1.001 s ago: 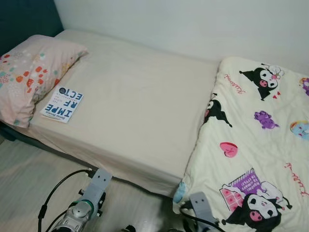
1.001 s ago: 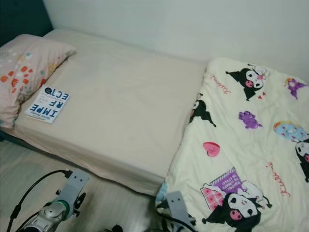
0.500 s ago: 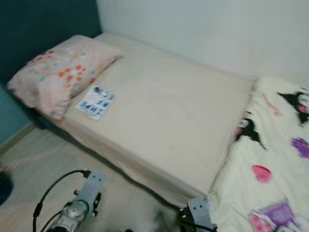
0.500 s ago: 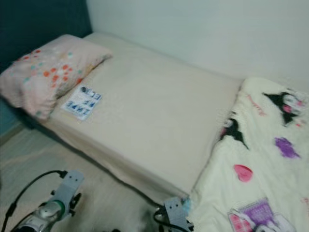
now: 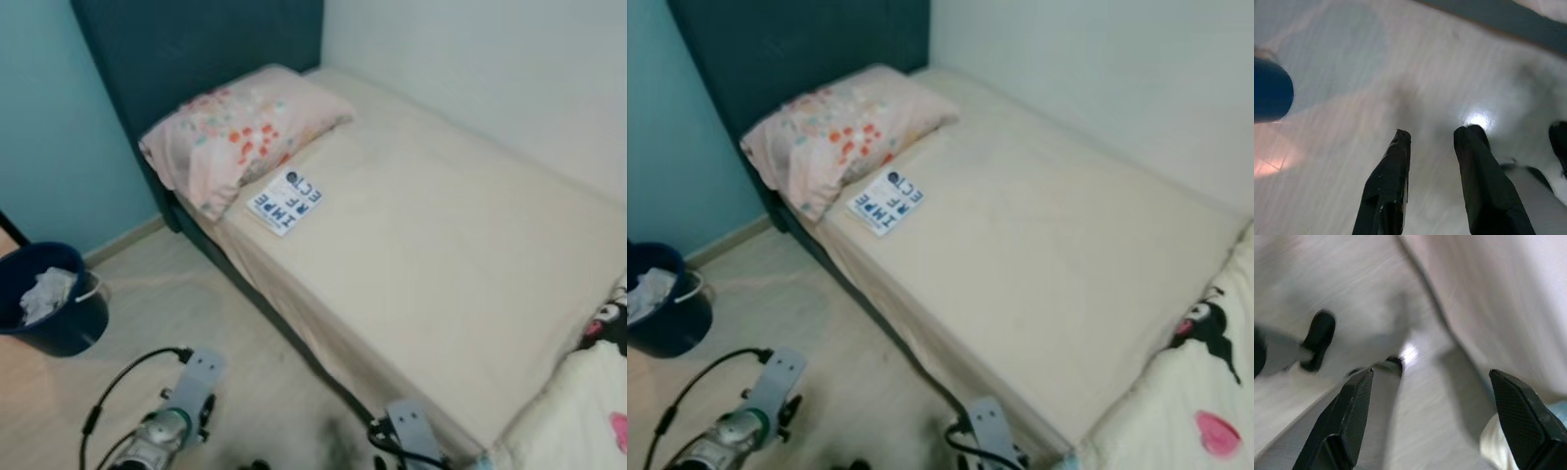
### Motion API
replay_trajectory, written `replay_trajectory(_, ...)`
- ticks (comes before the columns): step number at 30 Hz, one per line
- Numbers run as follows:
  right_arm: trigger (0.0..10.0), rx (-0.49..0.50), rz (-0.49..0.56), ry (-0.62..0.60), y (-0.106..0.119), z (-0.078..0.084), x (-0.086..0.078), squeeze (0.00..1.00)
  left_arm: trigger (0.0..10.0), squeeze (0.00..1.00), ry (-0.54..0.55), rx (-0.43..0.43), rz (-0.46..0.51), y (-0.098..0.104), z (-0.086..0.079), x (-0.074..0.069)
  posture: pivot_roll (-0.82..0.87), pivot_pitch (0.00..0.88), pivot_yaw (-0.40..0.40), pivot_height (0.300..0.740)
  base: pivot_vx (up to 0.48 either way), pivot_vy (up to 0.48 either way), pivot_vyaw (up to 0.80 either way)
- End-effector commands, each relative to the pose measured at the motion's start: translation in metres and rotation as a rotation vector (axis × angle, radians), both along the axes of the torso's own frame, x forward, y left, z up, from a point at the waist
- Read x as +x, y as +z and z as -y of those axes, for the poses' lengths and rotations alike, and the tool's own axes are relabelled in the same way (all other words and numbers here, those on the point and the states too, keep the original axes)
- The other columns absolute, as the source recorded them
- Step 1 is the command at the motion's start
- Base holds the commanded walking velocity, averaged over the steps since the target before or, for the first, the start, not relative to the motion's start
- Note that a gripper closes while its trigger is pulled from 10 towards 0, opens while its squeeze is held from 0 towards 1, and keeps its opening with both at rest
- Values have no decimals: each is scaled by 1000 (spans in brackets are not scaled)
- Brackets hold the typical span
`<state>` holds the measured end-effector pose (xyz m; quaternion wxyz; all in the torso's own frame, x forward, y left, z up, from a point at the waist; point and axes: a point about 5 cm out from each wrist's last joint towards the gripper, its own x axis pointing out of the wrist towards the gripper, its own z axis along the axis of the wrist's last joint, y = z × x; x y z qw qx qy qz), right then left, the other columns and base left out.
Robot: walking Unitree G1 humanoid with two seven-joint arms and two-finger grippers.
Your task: Clean up the room
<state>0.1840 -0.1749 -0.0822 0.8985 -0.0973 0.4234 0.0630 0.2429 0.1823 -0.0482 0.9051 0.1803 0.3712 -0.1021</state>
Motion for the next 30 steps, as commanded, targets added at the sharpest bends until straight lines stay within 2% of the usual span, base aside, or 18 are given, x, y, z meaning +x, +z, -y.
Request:
replay_trajectory(1,10000,18,-22,-13,-4,-4,-8,0,10000,0,5,11,-30,-5,-3,-8,-57,32,47,732,0,0,781)
replay_trajectory(10,10000,41,35,-36,3,-8,7,0,10000,0,14,8,-23,-4,-4,-5,-54,39,55,732,0,0,781)
replay_trajectory(11,10000,51,67,-45,7,-10,14,0,10000,0,23,4,-21,-3,-4,-4,-55,42,56,732,0,0,781)
replay_trajectory(17,10000,75,150,-70,18,-11,31,0,10000,0,83,-28,9,2,-9,2,-59,50,61,732,0,0,781)
replay_trajectory(22,10000,83,286,-64,35,-13,52,0,10000,0,172,-75,125,18,-18,19,-64,67,66,732,0,0,781)
replay_trajectory(23,10000,83,286,-64,35,-13,52,0,10000,0,172,-75,125,18,-18,19,-64,67,66,732,0,0,781)
replay_trajectory(25,10000,95,369,-66,46,-13,63,0,10000,0,188,-100,210,31,-21,30,-63,71,67,732,0,0,781)
replay_trajectory(26,10000,95,369,-66,46,-13,63,0,10000,0,188,-100,210,31,-21,30,-63,71,67,732,0,0,781)
replay_trajectory(28,10000,114,460,-59,59,-15,74,0,10000,0,192,-114,293,43,-24,39,-57,78,68,732,0,0,781)
replay_trajectory(30,10000,123,498,-49,65,-17,79,0,10000,0,199,-124,322,48,-24,42,-57,78,68,732,0,0,781)
